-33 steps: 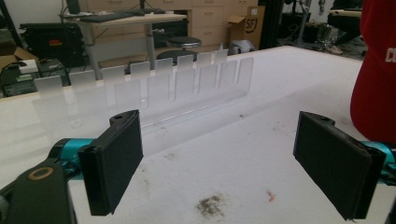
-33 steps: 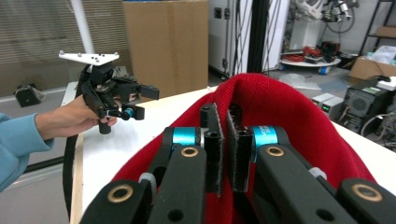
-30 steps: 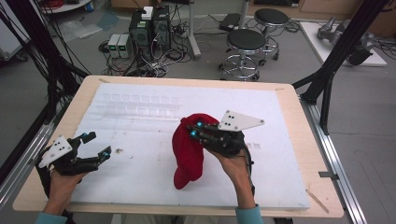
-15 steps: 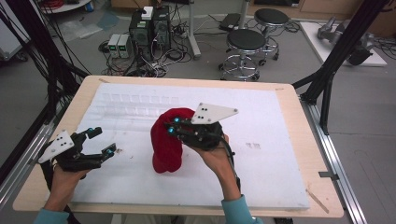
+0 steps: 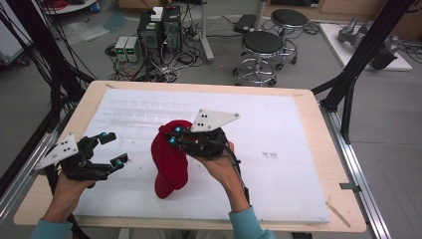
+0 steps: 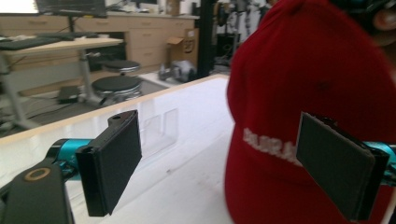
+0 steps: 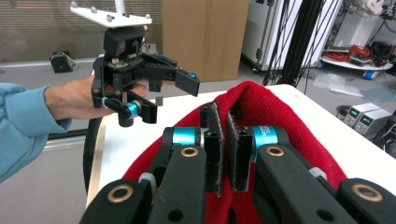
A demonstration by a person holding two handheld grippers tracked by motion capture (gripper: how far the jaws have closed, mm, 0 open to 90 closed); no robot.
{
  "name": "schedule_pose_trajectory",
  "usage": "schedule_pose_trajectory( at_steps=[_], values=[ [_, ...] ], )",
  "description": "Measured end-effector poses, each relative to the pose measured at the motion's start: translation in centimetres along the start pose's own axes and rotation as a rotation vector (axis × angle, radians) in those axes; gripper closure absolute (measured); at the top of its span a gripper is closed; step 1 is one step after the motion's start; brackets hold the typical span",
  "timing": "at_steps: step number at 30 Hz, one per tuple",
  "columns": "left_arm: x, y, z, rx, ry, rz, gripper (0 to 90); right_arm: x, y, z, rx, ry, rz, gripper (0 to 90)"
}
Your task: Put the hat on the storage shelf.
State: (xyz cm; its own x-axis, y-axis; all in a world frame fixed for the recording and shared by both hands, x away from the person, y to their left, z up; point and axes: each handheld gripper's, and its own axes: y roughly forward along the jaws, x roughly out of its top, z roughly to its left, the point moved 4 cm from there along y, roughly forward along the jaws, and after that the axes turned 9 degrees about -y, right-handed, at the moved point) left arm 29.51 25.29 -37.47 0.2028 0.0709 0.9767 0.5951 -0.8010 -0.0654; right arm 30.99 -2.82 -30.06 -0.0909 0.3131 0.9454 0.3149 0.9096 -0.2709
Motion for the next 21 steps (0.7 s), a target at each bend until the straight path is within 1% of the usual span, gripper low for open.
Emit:
schedule_pose_trajectory(
  at_steps=[3,6,8,9,10,12,15,18,19,20,21],
  values=[
    [0.8,1.0,-0.6,-0.058,-0.004,0.007,15.0,-0.1,0.0,-0.1,-0.006,-0.003,0.005,87.2],
    [1.3,1.9,-1.1,-0.094,0.008,0.022,15.0,-0.1,0.0,-0.2,-0.008,0.003,0.008,87.1],
    [1.8,2.7,-1.6,-0.141,0.016,0.031,15.0,-0.2,0.0,-0.3,-0.01,0.002,0.01,87.2],
    [2.0,3.0,-1.8,-0.157,0.023,0.035,15.0,-0.2,0.0,-0.3,-0.011,0.008,0.009,87.1],
    [2.2,3.4,-1.9,-0.17,0.027,0.042,15.0,-0.2,0.0,-0.4,-0.011,0.003,0.007,87.1],
    [2.5,4.0,-2.0,-0.184,0.032,0.056,14.7,-0.2,0.0,-0.4,-0.008,0.006,0.007,87.1],
    [2.9,5.3,-2.4,-0.222,0.021,0.086,12.9,-0.2,0.0,-0.3,-0.003,0.002,0.008,87.1],
    [3.3,5.9,-2.9,-0.257,0.01,0.082,11.4,-0.3,-0.1,-0.3,-0.003,0.002,0.005,87.1],
    [3.5,6.1,-3.1,-0.264,0.009,0.083,11.4,-0.3,-0.1,-0.3,-0.002,0.001,0.006,87.1],
    [3.5,6.2,-3.1,-0.265,0.015,0.086,10.7,-0.4,-0.1,-0.3,-0.004,0.004,0.009,87.1],
    [3.6,6.4,-3.3,-0.262,0.011,0.091,10.0,-0.4,-0.1,-0.4,-0.003,0.003,0.006,87.1]
  ],
)
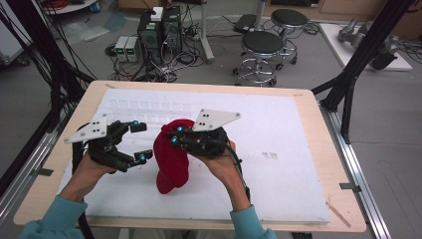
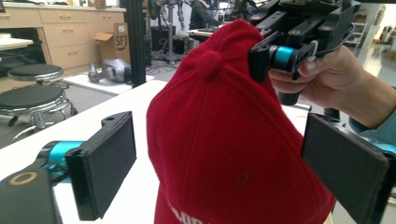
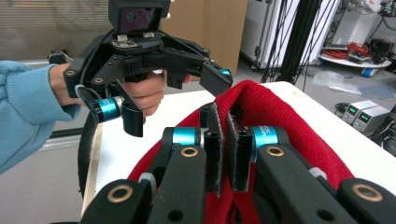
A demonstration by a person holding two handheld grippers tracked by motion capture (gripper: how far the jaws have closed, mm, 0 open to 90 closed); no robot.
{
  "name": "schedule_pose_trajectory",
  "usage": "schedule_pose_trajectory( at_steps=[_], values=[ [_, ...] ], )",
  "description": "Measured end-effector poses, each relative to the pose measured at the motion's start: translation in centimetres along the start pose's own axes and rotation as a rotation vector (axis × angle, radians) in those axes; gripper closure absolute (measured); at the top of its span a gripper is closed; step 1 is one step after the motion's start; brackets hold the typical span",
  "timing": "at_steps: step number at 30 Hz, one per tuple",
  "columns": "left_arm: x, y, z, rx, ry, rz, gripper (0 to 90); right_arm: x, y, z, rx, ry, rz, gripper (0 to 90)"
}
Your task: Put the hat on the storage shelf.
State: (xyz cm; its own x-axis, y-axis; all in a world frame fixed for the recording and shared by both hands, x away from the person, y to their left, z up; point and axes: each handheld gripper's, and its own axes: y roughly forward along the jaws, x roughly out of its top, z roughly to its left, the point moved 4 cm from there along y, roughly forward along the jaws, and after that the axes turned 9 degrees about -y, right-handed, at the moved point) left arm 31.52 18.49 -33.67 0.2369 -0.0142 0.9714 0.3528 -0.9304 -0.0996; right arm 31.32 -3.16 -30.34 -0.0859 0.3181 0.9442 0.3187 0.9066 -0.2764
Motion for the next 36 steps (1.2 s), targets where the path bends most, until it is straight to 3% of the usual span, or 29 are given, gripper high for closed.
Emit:
schedule_pose_trajectory(
  at_steps=[7,16,22,24,28,36],
  values=[
    [0.1,1.2,-0.1,0.018,-0.015,0.048,8.1,-0.1,0.1,0.0,0.002,0.004,-0.008,87.1],
    [-0.5,2.9,0.1,-0.012,-0.069,0.095,8.1,0.0,0.2,0.1,0.01,-0.003,-0.004,87.1],
    [-1.0,3.7,0.2,0.002,-0.078,0.12,8.9,0.0,0.2,0.2,0.01,-0.009,-0.004,87.1],
    [-1.0,3.7,0.2,-0.003,-0.073,0.122,13.0,0.0,0.2,0.2,0.013,-0.007,-0.006,87.1],
    [-1.0,3.7,0.1,-0.022,-0.063,0.124,30.2,0.0,0.2,0.3,0.017,-0.012,-0.006,87.1],
    [-0.9,3.6,-0.6,-0.008,0.014,0.119,60.6,0.0,0.3,0.2,0.003,-0.017,-0.001,87.0]
  ],
)
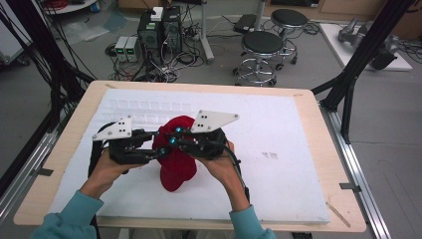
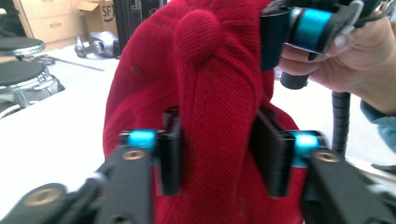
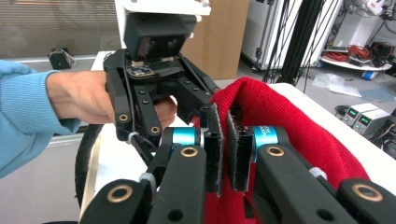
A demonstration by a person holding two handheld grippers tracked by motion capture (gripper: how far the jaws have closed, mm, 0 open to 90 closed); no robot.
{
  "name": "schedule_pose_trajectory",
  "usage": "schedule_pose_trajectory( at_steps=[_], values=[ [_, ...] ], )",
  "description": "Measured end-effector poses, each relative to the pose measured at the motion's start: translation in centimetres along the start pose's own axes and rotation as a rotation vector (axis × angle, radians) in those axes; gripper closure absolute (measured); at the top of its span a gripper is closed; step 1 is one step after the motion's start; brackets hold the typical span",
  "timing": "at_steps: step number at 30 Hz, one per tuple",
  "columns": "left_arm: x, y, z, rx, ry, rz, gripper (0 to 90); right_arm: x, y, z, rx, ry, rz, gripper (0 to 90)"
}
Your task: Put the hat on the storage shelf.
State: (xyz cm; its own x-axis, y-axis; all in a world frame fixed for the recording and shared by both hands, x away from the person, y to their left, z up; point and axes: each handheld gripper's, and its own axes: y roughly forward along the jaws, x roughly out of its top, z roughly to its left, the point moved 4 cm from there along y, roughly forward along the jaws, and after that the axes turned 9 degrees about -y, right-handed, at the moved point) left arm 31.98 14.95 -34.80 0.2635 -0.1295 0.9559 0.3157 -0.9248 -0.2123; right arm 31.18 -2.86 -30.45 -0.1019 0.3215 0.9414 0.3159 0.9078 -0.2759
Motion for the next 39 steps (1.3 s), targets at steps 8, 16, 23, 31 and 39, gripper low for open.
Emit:
schedule_pose_trajectory(
  at_steps=[8,16,23,31,39],
  values=[
    [-0.1,-0.1,-0.4,0.027,0.01,-0.005,81.6,-0.2,0.2,0.1,-0.021,-0.003,-0.006,86.1],
    [0.0,-0.3,-0.2,0.068,-0.009,-0.005,82.0,-0.3,0.5,0.4,-0.079,-0.031,0.003,38.3],
    [0.1,-0.6,-0.1,0.087,-0.024,-0.007,82.2,-0.9,0.0,0.4,-0.146,-0.018,0.045,11.6],
    [0.7,-0.9,0.4,0.148,-0.062,-0.021,82.2,-1.6,-1.5,0.5,-0.219,0.045,0.057,11.6],
    [2.5,-1.0,0.6,0.201,-0.055,-0.047,82.1,-3.6,-2.5,1.2,-0.25,0.127,0.088,11.6]
  ],
)
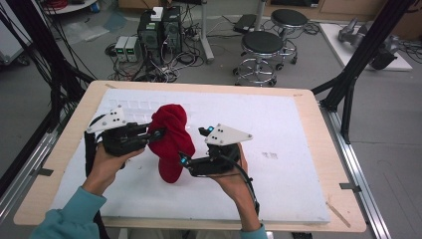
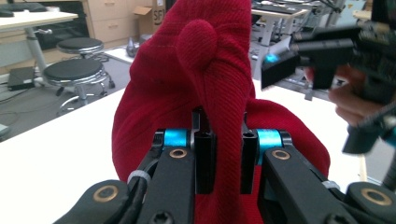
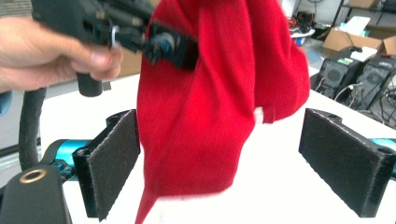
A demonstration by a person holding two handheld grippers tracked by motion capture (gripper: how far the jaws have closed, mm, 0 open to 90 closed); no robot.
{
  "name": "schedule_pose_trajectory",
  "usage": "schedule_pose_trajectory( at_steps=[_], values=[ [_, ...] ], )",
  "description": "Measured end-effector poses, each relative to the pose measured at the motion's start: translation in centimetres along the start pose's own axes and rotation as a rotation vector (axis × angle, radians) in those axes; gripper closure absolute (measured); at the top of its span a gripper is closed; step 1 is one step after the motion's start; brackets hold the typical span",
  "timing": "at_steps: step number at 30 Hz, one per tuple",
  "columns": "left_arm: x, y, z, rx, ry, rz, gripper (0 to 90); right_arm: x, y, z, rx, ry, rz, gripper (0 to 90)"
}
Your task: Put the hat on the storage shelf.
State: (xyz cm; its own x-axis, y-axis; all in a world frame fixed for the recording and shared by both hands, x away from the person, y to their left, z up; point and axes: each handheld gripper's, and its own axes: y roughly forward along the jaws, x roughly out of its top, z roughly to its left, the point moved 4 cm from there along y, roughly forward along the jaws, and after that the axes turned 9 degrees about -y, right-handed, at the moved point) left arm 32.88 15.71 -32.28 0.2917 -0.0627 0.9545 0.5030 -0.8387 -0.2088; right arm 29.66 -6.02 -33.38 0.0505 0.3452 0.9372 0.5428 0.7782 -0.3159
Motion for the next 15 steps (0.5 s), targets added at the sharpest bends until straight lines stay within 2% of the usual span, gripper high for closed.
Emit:
schedule_pose_trajectory(
  at_steps=[7,12,15],
  values=[
    [1.5,0.6,0.1,0.041,-0.005,-0.034,82.1,-1.5,-0.2,0.4,0.005,0.037,0.009,13.9],
    [2.3,1.0,-0.1,0.031,-0.025,-0.05,82.1,-2.6,0.6,1.0,0.019,0.05,0.064,16.0],
    [2.7,1.4,-0.2,0.041,-0.022,-0.047,82.1,-2.8,0.8,1.2,0.015,0.057,0.058,21.9]
  ],
)
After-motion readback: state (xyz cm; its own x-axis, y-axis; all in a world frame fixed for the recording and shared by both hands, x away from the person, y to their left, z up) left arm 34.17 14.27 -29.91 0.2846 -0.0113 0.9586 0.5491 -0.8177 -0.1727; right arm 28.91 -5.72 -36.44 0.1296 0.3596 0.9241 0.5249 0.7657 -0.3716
